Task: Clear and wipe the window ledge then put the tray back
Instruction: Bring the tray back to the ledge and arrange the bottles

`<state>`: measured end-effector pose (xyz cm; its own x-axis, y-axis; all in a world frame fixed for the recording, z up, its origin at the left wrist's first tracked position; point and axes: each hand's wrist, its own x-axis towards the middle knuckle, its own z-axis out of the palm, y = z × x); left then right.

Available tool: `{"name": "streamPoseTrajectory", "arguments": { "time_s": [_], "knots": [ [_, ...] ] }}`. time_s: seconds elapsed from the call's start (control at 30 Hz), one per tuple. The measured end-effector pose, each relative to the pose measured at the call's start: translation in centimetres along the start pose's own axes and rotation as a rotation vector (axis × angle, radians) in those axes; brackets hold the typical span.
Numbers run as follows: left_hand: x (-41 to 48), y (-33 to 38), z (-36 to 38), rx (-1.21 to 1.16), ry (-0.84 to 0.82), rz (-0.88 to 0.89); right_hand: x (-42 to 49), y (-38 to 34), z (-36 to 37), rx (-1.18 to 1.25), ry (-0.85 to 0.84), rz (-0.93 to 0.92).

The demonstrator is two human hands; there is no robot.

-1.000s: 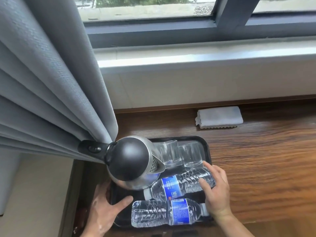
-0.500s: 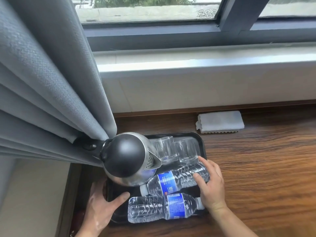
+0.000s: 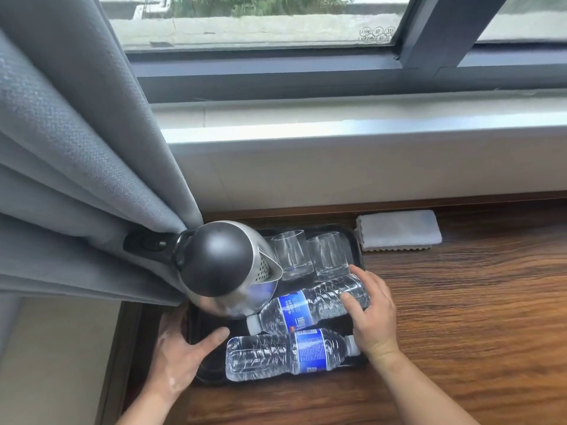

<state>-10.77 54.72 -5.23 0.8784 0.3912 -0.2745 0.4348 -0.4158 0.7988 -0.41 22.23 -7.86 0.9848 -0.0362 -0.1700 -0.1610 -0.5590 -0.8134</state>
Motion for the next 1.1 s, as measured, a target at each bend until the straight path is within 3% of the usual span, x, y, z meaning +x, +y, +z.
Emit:
{"name": "streamPoseTrajectory", "arguments": {
  "time_s": [0.6, 0.9, 1.1],
  "knots": [
    [1.5, 0.5, 0.8, 0.012, 0.004, -0.101, 1.5, -0.1, 0.1, -0.015, 0.014, 0.026],
    [1.4, 0.8, 0.1, 0.176, -0.045, -0.118, 1.5, -0.8, -0.8, -0.099, -0.071, 0.04],
    [-1.7, 2.5, -1.7, 0.415, 0.06, 0.175, 2.2, -2.1, -5.6, -0.335, -0.175, -0.106]
  ]
}}
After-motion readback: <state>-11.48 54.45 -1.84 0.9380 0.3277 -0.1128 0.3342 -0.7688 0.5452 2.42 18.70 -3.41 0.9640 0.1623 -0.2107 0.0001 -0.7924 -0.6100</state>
